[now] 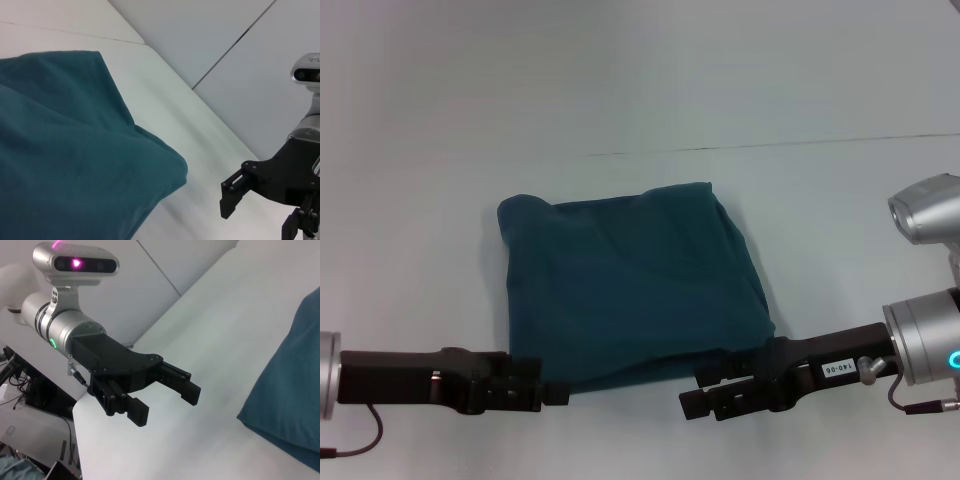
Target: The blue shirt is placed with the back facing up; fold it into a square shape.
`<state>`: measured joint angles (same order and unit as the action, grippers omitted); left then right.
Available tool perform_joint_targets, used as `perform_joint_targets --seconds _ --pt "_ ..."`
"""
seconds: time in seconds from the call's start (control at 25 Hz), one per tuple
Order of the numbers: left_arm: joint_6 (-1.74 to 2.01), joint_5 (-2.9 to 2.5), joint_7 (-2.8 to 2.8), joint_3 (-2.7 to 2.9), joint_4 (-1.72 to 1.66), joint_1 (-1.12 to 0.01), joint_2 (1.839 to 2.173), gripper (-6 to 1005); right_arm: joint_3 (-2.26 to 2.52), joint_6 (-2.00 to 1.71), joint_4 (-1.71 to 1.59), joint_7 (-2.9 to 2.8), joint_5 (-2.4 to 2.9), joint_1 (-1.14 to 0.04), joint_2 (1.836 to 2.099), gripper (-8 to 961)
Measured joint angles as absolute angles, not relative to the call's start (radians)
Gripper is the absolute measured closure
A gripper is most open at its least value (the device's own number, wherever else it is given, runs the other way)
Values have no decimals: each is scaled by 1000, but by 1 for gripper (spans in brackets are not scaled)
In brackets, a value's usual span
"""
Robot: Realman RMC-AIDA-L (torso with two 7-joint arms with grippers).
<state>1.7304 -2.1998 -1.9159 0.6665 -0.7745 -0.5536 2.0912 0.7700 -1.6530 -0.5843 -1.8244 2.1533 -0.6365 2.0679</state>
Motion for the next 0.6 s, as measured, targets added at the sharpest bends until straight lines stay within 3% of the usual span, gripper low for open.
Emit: perform_joint_targets --seconds 0.6 --pt "1726 -2202 -1919 669 -775 -555 2090 138 761 -1657 -583 -1824 2147 -633 2067 176"
